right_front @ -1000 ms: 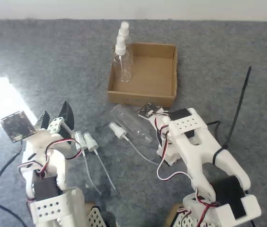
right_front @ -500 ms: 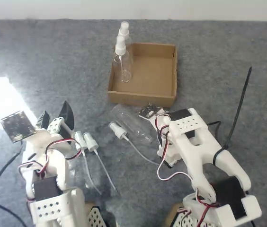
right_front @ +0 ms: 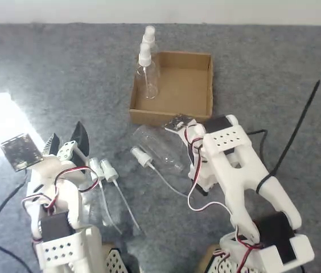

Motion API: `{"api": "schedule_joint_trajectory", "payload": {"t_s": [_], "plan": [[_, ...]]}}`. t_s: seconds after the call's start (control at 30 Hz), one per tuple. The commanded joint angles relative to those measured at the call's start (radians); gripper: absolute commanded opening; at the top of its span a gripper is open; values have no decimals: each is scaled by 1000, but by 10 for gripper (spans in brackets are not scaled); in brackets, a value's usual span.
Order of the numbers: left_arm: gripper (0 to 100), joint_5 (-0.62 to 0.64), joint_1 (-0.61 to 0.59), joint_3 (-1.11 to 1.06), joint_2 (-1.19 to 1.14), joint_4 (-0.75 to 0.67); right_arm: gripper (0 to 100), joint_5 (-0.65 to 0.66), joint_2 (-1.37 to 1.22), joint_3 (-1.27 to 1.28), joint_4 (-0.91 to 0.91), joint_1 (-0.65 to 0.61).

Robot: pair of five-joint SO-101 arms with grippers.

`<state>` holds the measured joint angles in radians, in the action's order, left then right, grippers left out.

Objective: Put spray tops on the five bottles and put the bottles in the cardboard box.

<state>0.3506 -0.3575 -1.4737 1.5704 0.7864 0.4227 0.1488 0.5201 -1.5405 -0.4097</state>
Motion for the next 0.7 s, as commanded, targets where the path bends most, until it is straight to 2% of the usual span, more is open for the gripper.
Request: {"api": "schedule_joint_trajectory", "payload": {"t_s": [0.0, 0.1, 0.3, 0.67], "plan": [[221, -8, 2, 12, 12, -35, 137, -14, 51, -97, -68, -24], [221, -8, 2, 12, 12, -35, 137, -28, 51, -106, -104, -71], [221, -8, 2, 12, 12, -35, 137, -146, 182, -104, -107, -145], [221, -8, 2, 12, 12, -35, 137, -153, 447, -101, -81, -140]]}}
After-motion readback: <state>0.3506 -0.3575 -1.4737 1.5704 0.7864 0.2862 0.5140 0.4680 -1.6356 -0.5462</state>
